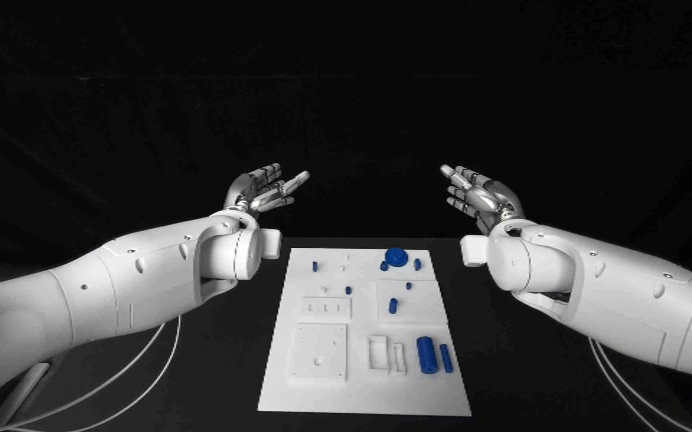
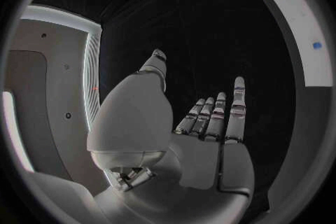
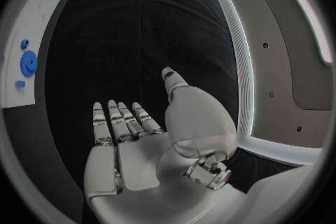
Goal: Assemble the parts on the task board
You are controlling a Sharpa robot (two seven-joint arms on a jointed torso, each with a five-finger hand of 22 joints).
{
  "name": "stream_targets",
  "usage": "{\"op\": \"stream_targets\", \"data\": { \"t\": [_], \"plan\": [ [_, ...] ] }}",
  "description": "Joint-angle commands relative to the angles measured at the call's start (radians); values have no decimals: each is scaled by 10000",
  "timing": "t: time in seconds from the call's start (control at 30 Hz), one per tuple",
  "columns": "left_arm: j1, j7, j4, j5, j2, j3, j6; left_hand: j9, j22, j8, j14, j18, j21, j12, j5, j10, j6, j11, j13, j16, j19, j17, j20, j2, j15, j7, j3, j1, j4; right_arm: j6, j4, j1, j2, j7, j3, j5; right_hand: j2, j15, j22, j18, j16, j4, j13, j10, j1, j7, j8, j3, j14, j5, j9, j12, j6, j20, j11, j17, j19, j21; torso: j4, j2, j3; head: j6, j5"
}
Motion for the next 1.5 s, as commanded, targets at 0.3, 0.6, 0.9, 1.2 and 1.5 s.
{"op": "stream_targets", "data": {
  "t": [0.3,0.6,0.9,1.2,1.5],
  "plan": [
    [482,-1113,-979,242,354,-281,1835,41,44,64,448,193,100,89,54,551,504,103,37,77,406,38,55,149,41,103,206,446,114,3884,-1519,298,247,-2395,366,-746,-56,149,90,164,122,-1460,81,1461,1242,516,122,41,1567,-217,76,117,1266,-85,84,86,1004,243,0,0,-1,-1,1],
    [480,-739,-869,216,157,-281,2250,282,211,383,5014,-151,643,304,13,5411,4503,274,249,642,1788,219,-792,1480,212,246,389,265,-1547,3215,-2128,176,555,-1557,395,-5319,-131,-318,387,12,349,-2723,271,6244,1622,111,339,550,6384,54,269,293,5464,-879,-336,305,5323,1306,-12,14,-7,-227,75],
    [502,-752,-212,-481,-294,-277,2439,409,594,340,7667,-983,1746,325,113,8211,6750,-573,257,1460,3581,542,-2221,2421,-945,-230,315,334,-3088,2890,-2058,150,708,-1543,397,-8629,-284,-1571,670,-50,794,-3269,307,8213,1236,-3,399,1881,9634,-52,357,383,7377,-2201,-1055,615,8124,2436,25,194,-14,-195,48],
    [711,-774,1038,-797,-978,-258,2531,355,1532,322,8187,-1255,3157,312,131,8292,6741,-657,253,2751,3675,1126,-2800,2494,-1331,-226,192,222,-3821,2557,-1719,152,791,-1946,400,-11699,-823,-2292,2001,6,3497,-3250,292,8624,1262,-202,354,1972,11289,324,337,325,7774,-3231,-1364,2685,9918,4765,90,624,-67,32,-32],
    [1070,-847,2369,-1124,-1630,-229,2632,356,2123,318,7901,-1203,3926,311,119,8060,6541,-579,254,3418,3195,1385,-2778,2491,-1320,-157,32,-20,-4124,2397,-1516,186,944,-2852,405,-14337,-1234,-2343,3263,304,6035,-3230,295,8335,915,-213,361,2691,11051,399,342,323,7655,-3260,-1317,4881,10194,6296,293,1136,-160,360,-176]
  ]
}}
